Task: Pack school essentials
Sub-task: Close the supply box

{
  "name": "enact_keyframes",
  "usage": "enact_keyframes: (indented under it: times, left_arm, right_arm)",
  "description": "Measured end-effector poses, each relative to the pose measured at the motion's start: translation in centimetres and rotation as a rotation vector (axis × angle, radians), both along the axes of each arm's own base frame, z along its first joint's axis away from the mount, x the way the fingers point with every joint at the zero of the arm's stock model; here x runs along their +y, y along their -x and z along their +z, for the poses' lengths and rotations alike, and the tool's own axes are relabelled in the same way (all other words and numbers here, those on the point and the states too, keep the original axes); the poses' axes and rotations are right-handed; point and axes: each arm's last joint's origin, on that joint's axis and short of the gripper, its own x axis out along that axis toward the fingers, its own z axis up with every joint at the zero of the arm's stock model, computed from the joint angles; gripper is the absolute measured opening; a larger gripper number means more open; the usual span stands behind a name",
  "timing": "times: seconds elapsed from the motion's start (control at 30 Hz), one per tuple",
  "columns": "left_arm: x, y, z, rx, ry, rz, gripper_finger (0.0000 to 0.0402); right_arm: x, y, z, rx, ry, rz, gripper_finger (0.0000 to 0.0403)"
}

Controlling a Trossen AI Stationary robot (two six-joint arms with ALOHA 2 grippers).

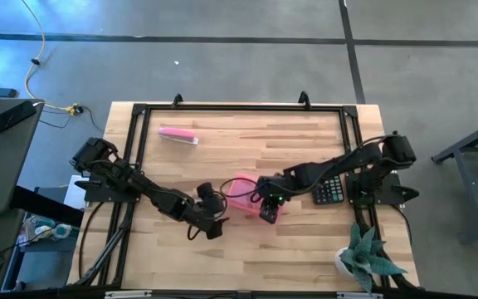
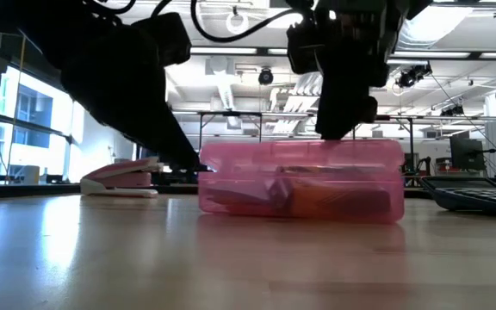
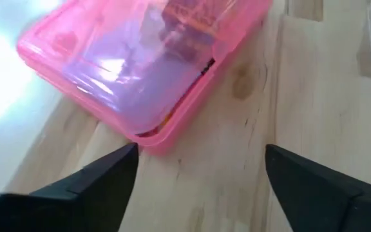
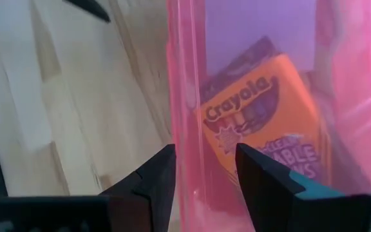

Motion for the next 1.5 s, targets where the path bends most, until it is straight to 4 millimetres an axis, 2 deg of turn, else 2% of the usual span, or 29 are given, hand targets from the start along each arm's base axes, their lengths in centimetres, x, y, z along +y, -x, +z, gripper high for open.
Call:
enact_keyframes:
  times: [0.37,0.77,1.03,1.2,1.5]
  left_arm:
    - [0.5,-0.3,0.5,0.031,-0.209,-0.031,0.0227]
    - [1.9,-1.8,1.6,-0.05,-0.312,-0.101,0.0125]
    - [3.9,-2.6,0.9,-0.045,-0.144,-0.155,0.0063]
    - [4.7,-2.7,0.3,-0.025,-0.112,-0.128,0.0031]
    - [4.6,-3.0,-1.0,-0.017,-0.047,-0.091,0.0002]
  right_arm:
    - [1.3,0.5,-0.5,0.05,0.011,0.022,0.0151]
    - [1.3,0.5,-0.5,0.05,0.013,0.021,0.0151]
    - [1.3,0.5,-0.5,0.05,0.013,0.021,0.0151]
    - [1.3,0.7,-0.6,0.078,0.0,0.013,0.0151]
    - [1.0,1.7,-1.0,0.197,-0.003,-0.063,0.0151]
